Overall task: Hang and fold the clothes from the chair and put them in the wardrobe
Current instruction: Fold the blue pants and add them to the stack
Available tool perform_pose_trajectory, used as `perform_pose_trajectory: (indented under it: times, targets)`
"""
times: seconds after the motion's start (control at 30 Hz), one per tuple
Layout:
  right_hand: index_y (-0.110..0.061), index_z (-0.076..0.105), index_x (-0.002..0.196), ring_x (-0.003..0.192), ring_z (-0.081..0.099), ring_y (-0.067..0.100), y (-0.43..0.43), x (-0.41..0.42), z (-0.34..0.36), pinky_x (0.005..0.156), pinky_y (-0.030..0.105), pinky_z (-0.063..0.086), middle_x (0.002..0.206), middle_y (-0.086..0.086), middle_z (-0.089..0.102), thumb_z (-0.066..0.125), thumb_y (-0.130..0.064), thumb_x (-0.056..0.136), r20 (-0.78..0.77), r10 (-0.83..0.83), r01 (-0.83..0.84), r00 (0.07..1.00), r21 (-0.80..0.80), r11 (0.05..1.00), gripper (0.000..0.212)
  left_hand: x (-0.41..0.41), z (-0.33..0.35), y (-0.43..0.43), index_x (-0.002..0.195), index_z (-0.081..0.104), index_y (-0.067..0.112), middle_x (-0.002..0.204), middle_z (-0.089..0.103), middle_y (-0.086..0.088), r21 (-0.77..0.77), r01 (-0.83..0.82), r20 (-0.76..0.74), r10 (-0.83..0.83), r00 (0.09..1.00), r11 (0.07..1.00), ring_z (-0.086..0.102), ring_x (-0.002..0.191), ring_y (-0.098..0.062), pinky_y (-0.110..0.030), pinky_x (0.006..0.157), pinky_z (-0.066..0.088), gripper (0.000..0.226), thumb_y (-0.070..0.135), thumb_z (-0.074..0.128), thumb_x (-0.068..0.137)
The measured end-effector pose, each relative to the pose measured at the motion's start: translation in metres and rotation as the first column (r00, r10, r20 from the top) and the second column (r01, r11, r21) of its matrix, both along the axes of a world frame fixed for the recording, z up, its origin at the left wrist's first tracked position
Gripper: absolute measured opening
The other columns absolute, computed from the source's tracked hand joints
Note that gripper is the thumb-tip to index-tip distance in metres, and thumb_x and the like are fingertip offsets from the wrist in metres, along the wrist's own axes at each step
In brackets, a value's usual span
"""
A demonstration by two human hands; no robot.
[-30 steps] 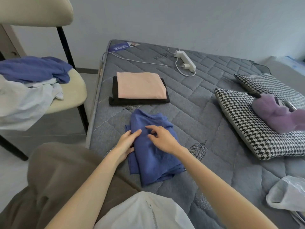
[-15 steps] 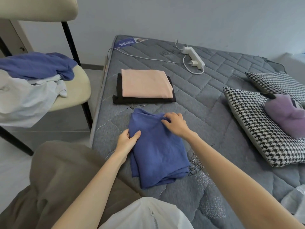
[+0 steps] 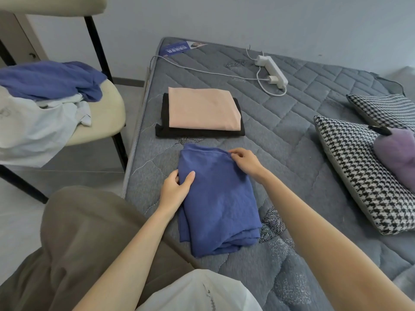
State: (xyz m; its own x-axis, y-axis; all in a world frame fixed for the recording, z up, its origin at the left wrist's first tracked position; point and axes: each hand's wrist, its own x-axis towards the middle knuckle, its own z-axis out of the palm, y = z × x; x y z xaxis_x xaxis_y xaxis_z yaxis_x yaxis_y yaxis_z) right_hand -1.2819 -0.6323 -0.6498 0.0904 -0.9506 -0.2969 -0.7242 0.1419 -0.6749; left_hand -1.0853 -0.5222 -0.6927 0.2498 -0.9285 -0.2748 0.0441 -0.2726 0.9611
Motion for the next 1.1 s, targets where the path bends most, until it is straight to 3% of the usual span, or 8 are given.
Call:
perform_pose_trajectory:
  times: [0.13,0.27,0.37,0.53,0.7,0.9,0.97,1.1]
  targets:
    - [-0.012,0.070,0.103,0.095,0.058,0.016,0.000,-0.009,-0.001,0.081,0.027,0.044,0.097,0.003,0.067,0.058,-0.015,0.092,-0.002,-0.005,0.006,1.000,0.031,1.000,0.017,0.002,-0.003,-0.001,0.107,0.059,0.019,0.094,0.065,0.013,-0.027,-0.013,0.062,0.015,0.998,1.000,0.062,0.091,-0.005,-0.019,0.073,0.049,0.017,0.021,0.064,0.091]
    - [-0.015,0.073,0.096,0.090,0.062,0.015,-0.006,-0.009,-0.003,0.088,0.036,0.051,0.096,0.002,0.071,0.063,-0.018,0.089,0.068,-0.241,0.250,0.968,-0.174,0.953,0.013,0.004,-0.007,-0.003,0.121,0.059,0.005,0.109,0.068,-0.002,-0.036,0.000,0.126,0.004,0.992,0.999,0.064,0.102,-0.016,-0.027,0.083,0.051,0.033,0.018,0.064,0.090]
    - [-0.012,0.073,0.096,0.081,0.063,0.014,-0.007,-0.003,-0.006,0.089,0.034,0.053,0.095,0.006,0.073,0.061,-0.010,0.088,0.178,-0.300,0.330,0.937,-0.178,0.927,0.015,0.004,-0.007,-0.003,0.126,0.056,0.006,0.113,0.065,-0.001,-0.024,0.014,0.128,-0.011,0.992,1.000,0.062,0.105,-0.016,-0.027,0.084,0.050,0.040,0.022,0.064,0.091]
    - [-0.014,0.067,0.112,0.110,0.058,0.014,0.007,-0.001,0.001,0.095,0.027,0.046,0.118,0.002,0.065,0.048,0.000,0.090,0.227,-0.247,0.301,0.942,-0.249,0.920,0.032,0.003,0.000,0.003,0.134,0.046,0.013,0.117,0.058,0.004,-0.004,0.021,0.100,-0.020,0.995,1.000,0.056,0.105,-0.011,-0.025,0.086,0.047,0.051,0.033,0.065,0.090]
    - [-0.014,0.063,0.112,0.099,0.058,0.011,0.037,-0.015,0.007,0.083,0.021,0.041,0.116,-0.001,0.064,0.054,-0.013,0.094,0.135,-0.138,0.169,0.981,-0.250,0.953,0.020,0.000,0.004,0.013,0.113,0.044,0.015,0.095,0.058,0.011,0.104,0.016,0.235,-0.040,0.971,0.994,0.060,0.092,-0.014,-0.031,0.081,0.050,0.050,0.042,0.072,0.081]
    - [-0.013,0.052,0.094,0.084,0.051,0.012,0.093,-0.033,-0.007,0.065,0.012,0.036,0.100,0.005,0.055,0.065,-0.022,0.089,0.014,-0.031,0.033,0.999,-0.187,0.982,0.016,0.003,0.001,0.021,0.098,0.057,0.015,0.097,0.066,0.003,0.259,0.155,0.264,-0.224,0.938,0.954,0.064,0.092,-0.018,-0.040,0.086,0.054,0.053,0.059,0.071,0.072]
    - [-0.014,0.049,0.100,0.090,0.049,0.015,0.109,-0.037,-0.012,0.072,0.016,0.037,0.101,0.004,0.050,0.064,-0.026,0.089,-0.040,0.001,-0.007,0.999,-0.149,0.989,0.022,0.002,0.004,0.027,0.097,0.058,0.014,0.100,0.067,0.002,0.247,0.193,0.212,-0.248,0.945,0.950,0.063,0.094,-0.018,-0.038,0.087,0.053,0.039,0.048,0.071,0.080]
    - [-0.020,0.040,0.129,0.116,0.042,0.031,0.126,-0.039,-0.018,0.101,0.039,0.034,0.126,0.013,0.043,0.063,-0.030,0.089,-0.112,-0.014,0.005,0.994,-0.084,0.996,0.048,0.006,0.009,0.030,0.112,0.052,0.008,0.116,0.061,-0.007,0.206,0.164,0.148,-0.197,0.969,0.965,0.059,0.103,-0.024,-0.041,0.093,0.050,0.033,0.032,0.062,0.091]
